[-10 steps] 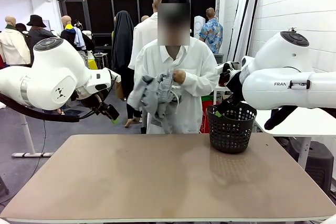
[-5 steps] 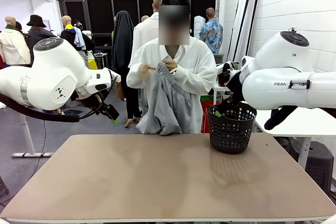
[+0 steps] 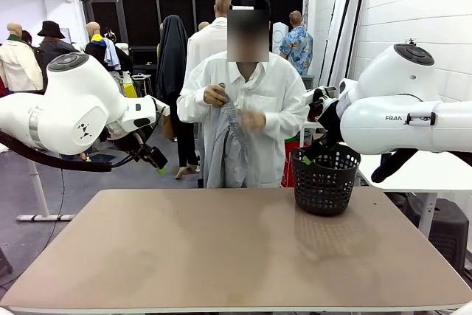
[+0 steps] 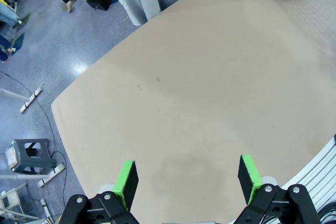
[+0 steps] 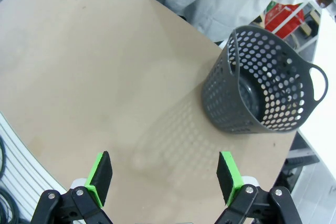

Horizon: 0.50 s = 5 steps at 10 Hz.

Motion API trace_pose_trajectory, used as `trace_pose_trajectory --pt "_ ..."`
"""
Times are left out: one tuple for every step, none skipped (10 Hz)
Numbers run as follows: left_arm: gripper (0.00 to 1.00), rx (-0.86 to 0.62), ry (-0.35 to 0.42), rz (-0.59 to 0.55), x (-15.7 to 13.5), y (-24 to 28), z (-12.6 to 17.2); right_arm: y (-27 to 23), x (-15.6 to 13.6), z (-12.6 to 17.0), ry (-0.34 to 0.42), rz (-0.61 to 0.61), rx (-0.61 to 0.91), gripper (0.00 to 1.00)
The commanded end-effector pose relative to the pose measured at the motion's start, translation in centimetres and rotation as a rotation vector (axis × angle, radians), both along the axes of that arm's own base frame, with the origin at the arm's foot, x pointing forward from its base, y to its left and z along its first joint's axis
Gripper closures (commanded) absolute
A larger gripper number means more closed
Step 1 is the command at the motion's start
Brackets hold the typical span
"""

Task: Fold the training pants.
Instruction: Grab both ends of the Training pants handed by a person.

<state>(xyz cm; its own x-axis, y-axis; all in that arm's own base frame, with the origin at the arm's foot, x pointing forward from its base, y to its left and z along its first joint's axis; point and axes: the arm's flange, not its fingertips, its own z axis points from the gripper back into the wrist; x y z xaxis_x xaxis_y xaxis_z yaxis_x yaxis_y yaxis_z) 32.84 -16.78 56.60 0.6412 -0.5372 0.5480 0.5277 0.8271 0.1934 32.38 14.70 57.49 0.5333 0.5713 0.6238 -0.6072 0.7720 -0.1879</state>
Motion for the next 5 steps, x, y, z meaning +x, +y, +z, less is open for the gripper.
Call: trace_pose_trajectory --pt "0.0 -0.012 -0.002 0.004 0.01 -0.02 0.08 0.03 0.0 -0.01 0.001 0.003 0.002 0.0" --pt "0.0 -0.012 -0.002 0.004 0.01 -0.02 0.08 0.03 0.0 -0.01 0.001 0.003 0.002 0.0" --pt "0.0 -0.012 -0.002 0.004 0.01 -0.02 0.08 0.03 0.0 -0.01 0.001 0.003 0.002 0.0" --pt "0.0 -0.012 -0.002 0.004 0.01 -0.02 0.08 0.03 0.0 -0.01 0.001 0.003 0.002 0.0" --pt "0.0 -0.012 -0.002 0.004 0.01 -0.02 0.08 0.03 0.0 -0.01 0.001 0.003 0.002 0.0"
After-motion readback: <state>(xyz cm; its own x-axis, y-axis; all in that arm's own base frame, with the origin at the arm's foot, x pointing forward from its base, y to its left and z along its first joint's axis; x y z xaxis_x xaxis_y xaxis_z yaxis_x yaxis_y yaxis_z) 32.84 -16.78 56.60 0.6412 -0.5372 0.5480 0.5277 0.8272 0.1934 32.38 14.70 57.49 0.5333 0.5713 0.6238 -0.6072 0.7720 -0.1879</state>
